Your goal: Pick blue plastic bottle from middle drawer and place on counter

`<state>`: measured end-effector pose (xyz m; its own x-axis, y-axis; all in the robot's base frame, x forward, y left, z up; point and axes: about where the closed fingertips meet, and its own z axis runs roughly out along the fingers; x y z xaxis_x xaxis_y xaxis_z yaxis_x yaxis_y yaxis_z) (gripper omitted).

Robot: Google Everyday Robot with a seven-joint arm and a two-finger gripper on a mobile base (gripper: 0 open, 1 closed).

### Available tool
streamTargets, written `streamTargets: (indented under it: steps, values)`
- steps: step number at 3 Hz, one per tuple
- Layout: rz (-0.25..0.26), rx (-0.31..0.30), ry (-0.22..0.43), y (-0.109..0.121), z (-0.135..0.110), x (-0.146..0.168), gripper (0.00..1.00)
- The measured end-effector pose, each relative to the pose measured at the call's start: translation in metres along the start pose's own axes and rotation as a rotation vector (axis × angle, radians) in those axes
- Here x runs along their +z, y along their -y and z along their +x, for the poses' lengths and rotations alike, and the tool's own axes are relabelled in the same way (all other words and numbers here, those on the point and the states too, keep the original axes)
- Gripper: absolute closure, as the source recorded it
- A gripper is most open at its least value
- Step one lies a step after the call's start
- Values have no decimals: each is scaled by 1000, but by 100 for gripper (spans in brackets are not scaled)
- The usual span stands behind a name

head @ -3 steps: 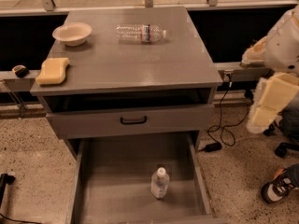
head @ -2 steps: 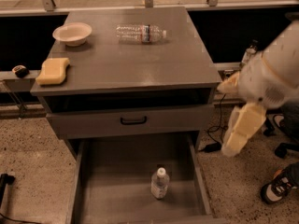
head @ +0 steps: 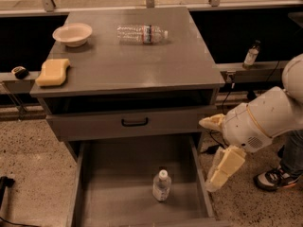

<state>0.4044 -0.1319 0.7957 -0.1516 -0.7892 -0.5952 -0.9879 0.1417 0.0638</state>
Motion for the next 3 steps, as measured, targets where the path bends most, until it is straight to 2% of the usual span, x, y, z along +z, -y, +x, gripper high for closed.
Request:
streamTargets:
  steps: [1,2,3]
  values:
    - [-19,-55,86,4,-15,5,0]
    - [-11,-138,330,-23,-41,49,0]
    - [57,-194,491,-26,-53,99,0]
